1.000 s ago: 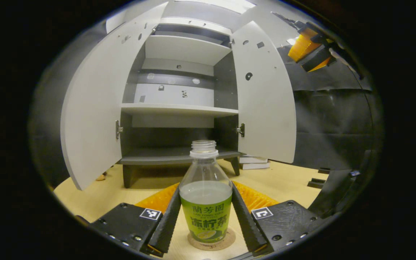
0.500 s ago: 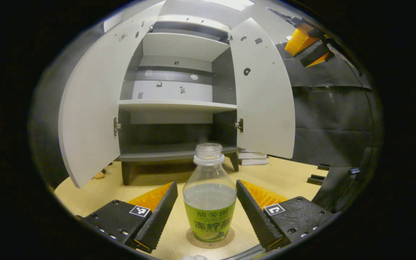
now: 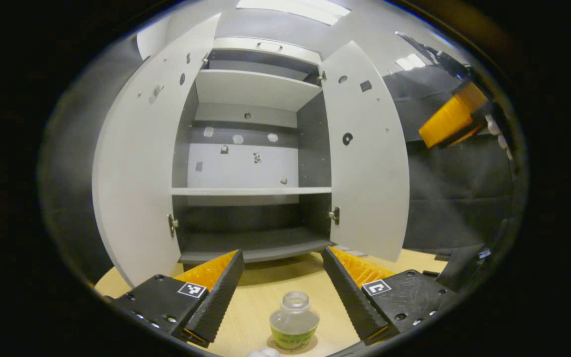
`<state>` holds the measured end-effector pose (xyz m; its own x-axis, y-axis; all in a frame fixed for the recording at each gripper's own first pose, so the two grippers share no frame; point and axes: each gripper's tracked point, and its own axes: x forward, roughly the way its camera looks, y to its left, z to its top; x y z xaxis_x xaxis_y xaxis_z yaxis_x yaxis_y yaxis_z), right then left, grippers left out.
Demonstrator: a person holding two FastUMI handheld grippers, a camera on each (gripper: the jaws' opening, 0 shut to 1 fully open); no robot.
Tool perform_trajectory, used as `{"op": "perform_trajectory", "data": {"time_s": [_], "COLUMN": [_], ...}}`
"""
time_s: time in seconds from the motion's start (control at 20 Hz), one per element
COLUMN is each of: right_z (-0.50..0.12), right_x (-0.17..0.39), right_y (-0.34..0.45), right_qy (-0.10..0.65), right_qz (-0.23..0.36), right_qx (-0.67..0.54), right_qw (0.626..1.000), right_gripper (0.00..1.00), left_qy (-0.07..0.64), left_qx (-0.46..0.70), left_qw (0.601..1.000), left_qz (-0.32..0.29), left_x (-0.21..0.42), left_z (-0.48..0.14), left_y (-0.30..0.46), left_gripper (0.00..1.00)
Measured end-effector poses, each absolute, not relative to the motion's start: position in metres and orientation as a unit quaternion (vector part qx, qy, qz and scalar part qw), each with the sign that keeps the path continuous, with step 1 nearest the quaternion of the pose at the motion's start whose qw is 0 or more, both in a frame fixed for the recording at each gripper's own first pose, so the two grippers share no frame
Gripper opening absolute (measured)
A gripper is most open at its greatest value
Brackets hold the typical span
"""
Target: Grasp the bottle in the cabinet with the left hand and place it on the coaster, then close the right door with the right hand and the left door with the left hand.
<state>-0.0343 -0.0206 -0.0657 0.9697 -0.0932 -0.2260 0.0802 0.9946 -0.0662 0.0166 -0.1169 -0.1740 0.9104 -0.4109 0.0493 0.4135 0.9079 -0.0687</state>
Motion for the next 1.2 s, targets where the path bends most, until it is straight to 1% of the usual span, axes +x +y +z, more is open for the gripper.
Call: {"op": "perform_trajectory", "data": {"time_s": [0.2,0.25,0.3,0.35,0.45,0.55,0.65,0.8,0.9,0.95,1.0,1.2], "right_z": [-0.061,-0.059,-0.057,-0.054,-0.05,-0.046,-0.043,-0.036,-0.034,-0.033,-0.03,-0.013], "right_x": [-0.039,-0.04,-0.041,-0.041,-0.041,-0.04,-0.038,-0.03,-0.021,-0.014,-0.008,0.025], "right_y": [-0.023,-0.024,-0.025,-0.026,-0.029,-0.036,-0.047,-0.076,-0.103,-0.12,-0.138,-0.216], "right_qy": [0.093,0.086,0.079,0.072,0.059,0.049,0.04,0.022,0.018,0.02,0.017,0.009], "right_qz": [-0.045,-0.045,-0.045,-0.046,-0.044,-0.041,-0.038,-0.033,-0.032,-0.033,-0.034,-0.04], "right_qx": [-0.018,-0.015,-0.012,-0.009,0.0,0.01,0.018,0.029,0.033,0.036,0.04,0.045], "right_qw": [0.994,0.995,0.996,0.996,0.997,0.998,0.998,0.999,0.999,0.999,0.998,0.998], "right_gripper": [0.99,1.0,0.99,1.0,0.99,0.99,0.99,1.0,0.99,1.0,0.99,1.0], "left_qy": [-0.018,-0.022,-0.023,-0.025,-0.02,-0.017,-0.006,0.013,0.019,0.023,0.028,0.031], "left_qx": [-0.047,-0.047,-0.045,-0.041,-0.032,-0.029,-0.024,-0.005,0.008,0.01,0.013,0.02], "left_qw": [0.98,0.981,0.982,0.984,0.987,0.988,0.992,0.997,0.999,0.999,0.999,0.999], "left_qz": [-0.195,-0.187,-0.181,-0.173,-0.157,-0.148,-0.124,-0.072,-0.038,-0.024,-0.012,0.018], "left_x": [0.018,0.018,0.018,0.017,0.013,0.008,0.002,-0.012,-0.023,-0.029,-0.035,-0.052], "left_z": [-0.115,-0.097,-0.084,-0.07,-0.049,-0.031,-0.023,-0.02,-0.019,-0.02,-0.021,-0.017], "left_y": [-0.106,-0.101,-0.097,-0.092,-0.083,-0.077,-0.064,-0.045,-0.039,-0.041,-0.045,-0.068], "left_gripper": [1.0,0.99,1.0,0.99,1.0,1.0,1.0,1.0,0.98,0.96,0.98,0.98]}}
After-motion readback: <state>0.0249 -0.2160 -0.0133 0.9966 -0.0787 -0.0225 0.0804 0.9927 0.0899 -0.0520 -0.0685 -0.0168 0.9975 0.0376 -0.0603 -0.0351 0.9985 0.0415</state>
